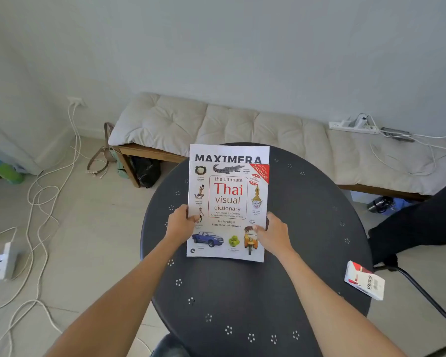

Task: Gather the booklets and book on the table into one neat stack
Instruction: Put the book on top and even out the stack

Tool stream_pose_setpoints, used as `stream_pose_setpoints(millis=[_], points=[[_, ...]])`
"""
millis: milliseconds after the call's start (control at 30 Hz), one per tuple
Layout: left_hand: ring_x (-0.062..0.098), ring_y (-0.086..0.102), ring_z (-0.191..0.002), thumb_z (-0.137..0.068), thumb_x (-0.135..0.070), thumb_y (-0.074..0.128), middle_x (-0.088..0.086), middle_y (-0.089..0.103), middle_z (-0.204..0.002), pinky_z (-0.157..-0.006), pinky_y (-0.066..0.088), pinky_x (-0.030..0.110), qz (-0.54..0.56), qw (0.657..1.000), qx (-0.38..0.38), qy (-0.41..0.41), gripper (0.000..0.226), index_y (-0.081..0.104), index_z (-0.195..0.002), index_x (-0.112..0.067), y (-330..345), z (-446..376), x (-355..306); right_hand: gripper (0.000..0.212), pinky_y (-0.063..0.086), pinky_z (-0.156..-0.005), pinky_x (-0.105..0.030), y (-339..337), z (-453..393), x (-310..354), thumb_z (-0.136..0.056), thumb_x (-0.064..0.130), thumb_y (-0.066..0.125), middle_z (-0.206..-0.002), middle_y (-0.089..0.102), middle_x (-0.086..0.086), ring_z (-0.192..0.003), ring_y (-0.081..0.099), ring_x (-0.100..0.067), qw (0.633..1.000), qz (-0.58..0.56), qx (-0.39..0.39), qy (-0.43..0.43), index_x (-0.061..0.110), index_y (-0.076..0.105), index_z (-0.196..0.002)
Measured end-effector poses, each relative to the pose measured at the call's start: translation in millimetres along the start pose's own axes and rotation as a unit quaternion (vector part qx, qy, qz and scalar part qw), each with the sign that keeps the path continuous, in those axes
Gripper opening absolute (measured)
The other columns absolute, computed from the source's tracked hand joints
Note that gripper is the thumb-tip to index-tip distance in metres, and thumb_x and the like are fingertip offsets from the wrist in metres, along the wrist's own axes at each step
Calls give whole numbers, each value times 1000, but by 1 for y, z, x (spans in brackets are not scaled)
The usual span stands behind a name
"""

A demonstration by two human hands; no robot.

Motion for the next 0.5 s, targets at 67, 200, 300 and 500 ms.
stream_pose_setpoints(millis=[67,200,300,500], points=[[29,62,-104,-94,-18,57,12,65,-120,-75,49,30,-20,1000,7,-11,28,56,-117,-3,-7,-19,2,24,41,-59,-13,7,-17,8,-91,14,59,-126,64,-4,-106,62,-18,1000,12,19,8,11,55,-115],[21,57,-82,-92,-21,60,12,69,-110,-62,45,24,-41,998,26,-49,25,64,-105,1,-14,-53,8,16,44,-58,-18,21,-48,17,-90,22,62,-120,66,-5,-89,58,-12,998,34,41,31,15,56,-104],[17,57,-72,-91,-24,61,11,69,-99,-50,38,20,-55,994,46,-81,25,64,-99,-1,-14,-76,14,14,52,-65,-25,34,-66,17,-89,21,62,-119,67,-5,-93,63,-17,996,33,62,56,16,56,-100],[13,55,-62,-89,-22,64,5,63,-85,-52,42,20,-52,993,28,-102,21,62,-96,-3,-11,-113,19,7,47,-54,-19,51,-96,14,-87,18,62,-114,70,-6,-84,62,-15,994,23,55,92,12,60,-91]])
Point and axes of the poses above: each hand's wrist, its own z-axis away from the middle knuckle, its own y-axis out of the palm, x = y × z, the point moved 6 cm from there along -z, towards the middle knuckle
